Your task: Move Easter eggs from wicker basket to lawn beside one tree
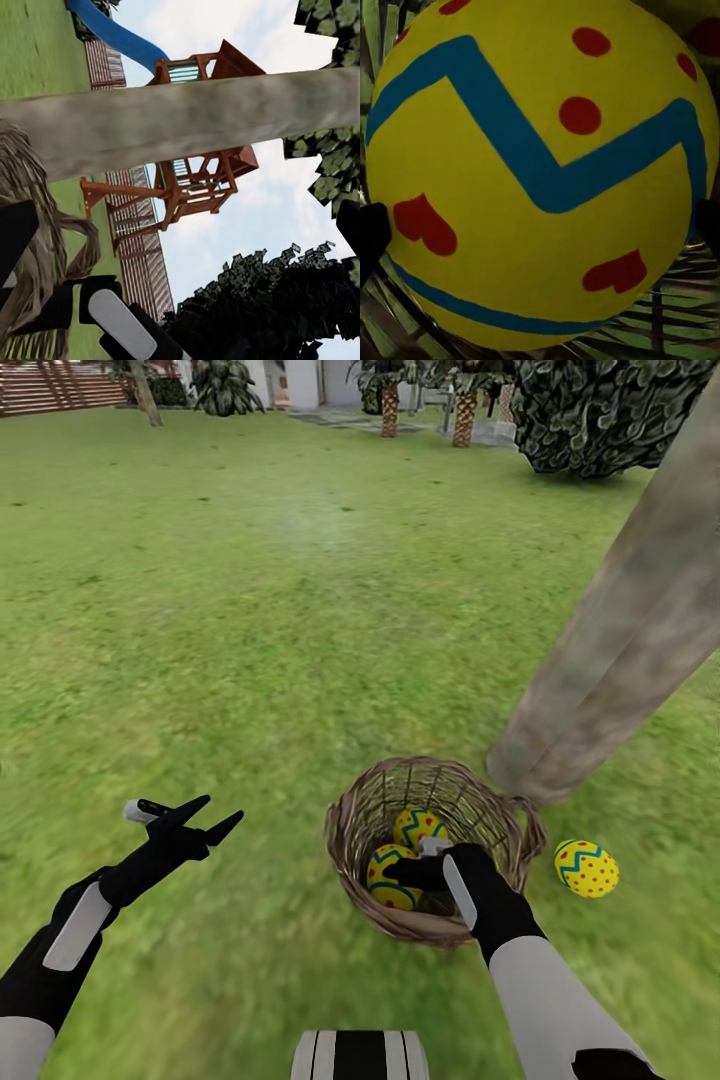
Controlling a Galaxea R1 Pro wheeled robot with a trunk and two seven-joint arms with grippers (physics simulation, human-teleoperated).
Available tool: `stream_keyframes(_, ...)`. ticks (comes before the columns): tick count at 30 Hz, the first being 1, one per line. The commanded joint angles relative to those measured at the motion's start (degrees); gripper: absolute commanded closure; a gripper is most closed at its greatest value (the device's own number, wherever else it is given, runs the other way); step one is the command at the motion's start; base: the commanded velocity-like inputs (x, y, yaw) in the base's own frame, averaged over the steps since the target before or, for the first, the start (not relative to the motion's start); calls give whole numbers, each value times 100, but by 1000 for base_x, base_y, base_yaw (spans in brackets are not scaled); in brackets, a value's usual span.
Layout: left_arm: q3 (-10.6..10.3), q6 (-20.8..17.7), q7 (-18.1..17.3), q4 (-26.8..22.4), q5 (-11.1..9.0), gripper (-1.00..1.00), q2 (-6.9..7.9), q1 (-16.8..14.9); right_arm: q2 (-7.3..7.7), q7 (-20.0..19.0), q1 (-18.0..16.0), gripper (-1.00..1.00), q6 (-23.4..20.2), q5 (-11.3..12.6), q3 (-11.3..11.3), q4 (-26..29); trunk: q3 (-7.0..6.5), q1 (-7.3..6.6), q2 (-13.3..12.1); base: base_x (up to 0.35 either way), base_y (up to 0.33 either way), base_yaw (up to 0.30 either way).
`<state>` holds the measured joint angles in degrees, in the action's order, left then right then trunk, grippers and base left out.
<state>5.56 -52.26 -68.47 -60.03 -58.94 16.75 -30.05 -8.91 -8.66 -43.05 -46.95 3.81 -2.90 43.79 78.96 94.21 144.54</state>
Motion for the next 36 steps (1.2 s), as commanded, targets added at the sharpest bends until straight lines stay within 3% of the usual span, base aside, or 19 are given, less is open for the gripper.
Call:
stream_keyframes(1,-3,-39,1,-2,-21,-100,-1,-1,-7,-4,-2,100,-31,15,-26,12,-19,-3,0,0,0,0)
stream_keyframes(21,6,-39,-2,0,-22,-100,2,-1,7,-33,0,100,-49,23,-59,76,-462,-55,-27,-24,0,0)
stream_keyframes(29,7,-39,-9,-1,-30,-100,3,-2,195,-44,-2,100,-134,32,-103,340,-639,-75,-38,0,0,0)
stream_keyframes(30,12,-39,-9,0,-30,-100,3,-5,261,-153,-2,100,-168,62,-185,345,-661,-78,-39,0,0,0)
stream_keyframes(32,14,-39,-9,0,-30,-100,2,-2,551,-1194,-2,100,-188,195,-345,341,-706,-83,-42,0,0,0)
stream_keyframes(34,8,-39,-9,0,-23,-100,2,-1,813,-1958,-2,100,-222,221,-371,340,-750,-88,-44,0,0,0)
stream_keyframes(36,6,-39,-9,0,-22,-100,3,-1,943,-2300,-2,100,-444,226,-383,344,-794,-93,-47,0,0,0)
